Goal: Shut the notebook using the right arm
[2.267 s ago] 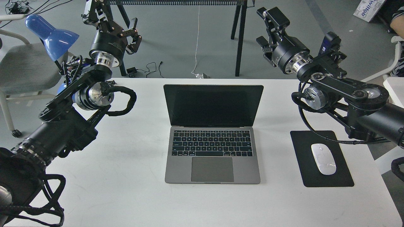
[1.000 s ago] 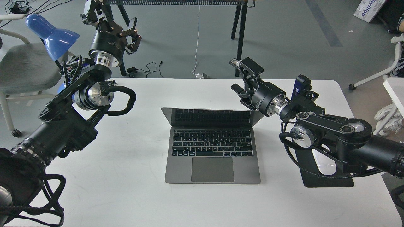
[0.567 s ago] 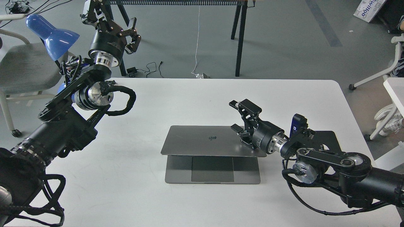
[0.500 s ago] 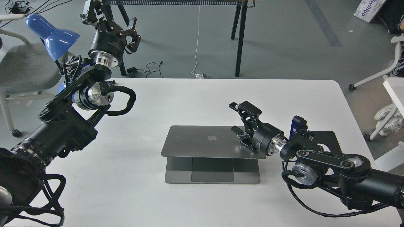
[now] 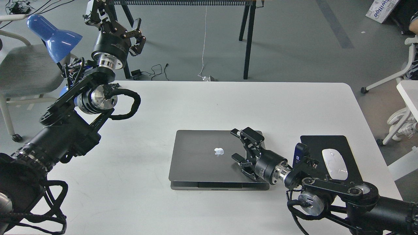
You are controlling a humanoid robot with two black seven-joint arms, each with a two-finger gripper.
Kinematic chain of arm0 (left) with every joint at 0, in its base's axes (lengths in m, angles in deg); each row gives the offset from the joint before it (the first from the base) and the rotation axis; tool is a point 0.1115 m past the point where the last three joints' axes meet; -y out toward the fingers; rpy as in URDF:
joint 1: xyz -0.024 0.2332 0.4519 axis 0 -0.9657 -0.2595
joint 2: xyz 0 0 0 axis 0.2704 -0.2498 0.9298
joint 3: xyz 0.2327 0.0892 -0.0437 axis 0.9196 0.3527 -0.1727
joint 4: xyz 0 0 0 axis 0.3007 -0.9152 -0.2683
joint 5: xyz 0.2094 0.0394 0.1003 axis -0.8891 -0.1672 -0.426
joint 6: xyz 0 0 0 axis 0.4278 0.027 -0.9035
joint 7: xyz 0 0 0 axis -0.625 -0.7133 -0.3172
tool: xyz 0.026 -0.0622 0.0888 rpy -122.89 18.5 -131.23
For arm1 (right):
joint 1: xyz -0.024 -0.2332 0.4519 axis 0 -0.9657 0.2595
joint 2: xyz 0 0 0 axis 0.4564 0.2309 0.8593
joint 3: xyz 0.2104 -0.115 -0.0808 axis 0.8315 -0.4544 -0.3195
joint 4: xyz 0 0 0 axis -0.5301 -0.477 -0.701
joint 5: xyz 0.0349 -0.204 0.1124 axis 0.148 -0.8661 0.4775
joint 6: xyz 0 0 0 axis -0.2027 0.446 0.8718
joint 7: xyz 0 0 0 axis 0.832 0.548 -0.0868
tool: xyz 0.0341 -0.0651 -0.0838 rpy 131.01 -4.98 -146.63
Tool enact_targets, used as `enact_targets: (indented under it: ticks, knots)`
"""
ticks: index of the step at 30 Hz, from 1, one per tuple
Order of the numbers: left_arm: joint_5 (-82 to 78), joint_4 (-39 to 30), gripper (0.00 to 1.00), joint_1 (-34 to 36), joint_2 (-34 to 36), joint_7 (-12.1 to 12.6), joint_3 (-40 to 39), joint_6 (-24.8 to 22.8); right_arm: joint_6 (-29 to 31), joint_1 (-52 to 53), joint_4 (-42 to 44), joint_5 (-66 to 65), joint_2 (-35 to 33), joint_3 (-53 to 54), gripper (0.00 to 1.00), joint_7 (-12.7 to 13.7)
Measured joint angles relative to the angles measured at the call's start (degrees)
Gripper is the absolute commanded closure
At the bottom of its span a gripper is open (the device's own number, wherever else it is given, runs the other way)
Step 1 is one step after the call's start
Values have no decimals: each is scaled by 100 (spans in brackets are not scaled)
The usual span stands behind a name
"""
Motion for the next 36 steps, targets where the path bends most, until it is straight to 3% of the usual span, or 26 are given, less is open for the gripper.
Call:
enact_targets:
  ticks: [21,36]
  knots:
    - [3,1,0,10,0,0,1,0,-87,-247,19,-18,178,-115,0,-13]
    - [2,1,0,10,0,0,-8,0,-79,1049,-605,-18,-122,269,0,-16]
